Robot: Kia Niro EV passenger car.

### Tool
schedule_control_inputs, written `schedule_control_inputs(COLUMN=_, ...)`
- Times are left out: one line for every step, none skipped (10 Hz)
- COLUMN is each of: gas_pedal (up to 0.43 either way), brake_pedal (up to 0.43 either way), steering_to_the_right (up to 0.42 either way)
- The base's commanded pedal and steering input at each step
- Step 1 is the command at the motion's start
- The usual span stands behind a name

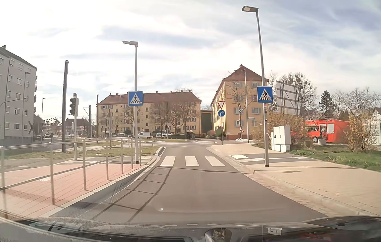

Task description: Follow the waypoints while adhering to traffic rules and regulations

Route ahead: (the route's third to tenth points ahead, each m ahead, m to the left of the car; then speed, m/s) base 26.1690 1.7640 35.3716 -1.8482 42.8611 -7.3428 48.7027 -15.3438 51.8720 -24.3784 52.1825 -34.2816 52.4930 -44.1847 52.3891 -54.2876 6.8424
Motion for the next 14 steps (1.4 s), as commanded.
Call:
schedule_control_inputs(gas_pedal=0.047, brake_pedal=0.0, steering_to_the_right=-0.001)
schedule_control_inputs(gas_pedal=0.047, brake_pedal=0.0, steering_to_the_right=-0.009)
schedule_control_inputs(gas_pedal=0.047, brake_pedal=0.0, steering_to_the_right=-0.013)
schedule_control_inputs(gas_pedal=0.047, brake_pedal=0.0, steering_to_the_right=-0.013)
schedule_control_inputs(gas_pedal=0.047, brake_pedal=0.0, steering_to_the_right=-0.013)
schedule_control_inputs(gas_pedal=0.047, brake_pedal=0.0, steering_to_the_right=-0.013)
schedule_control_inputs(gas_pedal=0.047, brake_pedal=0.0, steering_to_the_right=-0.013)
schedule_control_inputs(gas_pedal=0.047, brake_pedal=0.0, steering_to_the_right=-0.013)
schedule_control_inputs(gas_pedal=0.047, brake_pedal=0.0, steering_to_the_right=-0.013)
schedule_control_inputs(gas_pedal=0.059, brake_pedal=0.0, steering_to_the_right=-0.016)
schedule_control_inputs(gas_pedal=0.079, brake_pedal=0.0, steering_to_the_right=-0.02)
schedule_control_inputs(gas_pedal=0.118, brake_pedal=0.0, steering_to_the_right=-0.021)
schedule_control_inputs(gas_pedal=0.13, brake_pedal=0.0, steering_to_the_right=-0.021)
schedule_control_inputs(gas_pedal=0.13, brake_pedal=0.0, steering_to_the_right=-0.021)
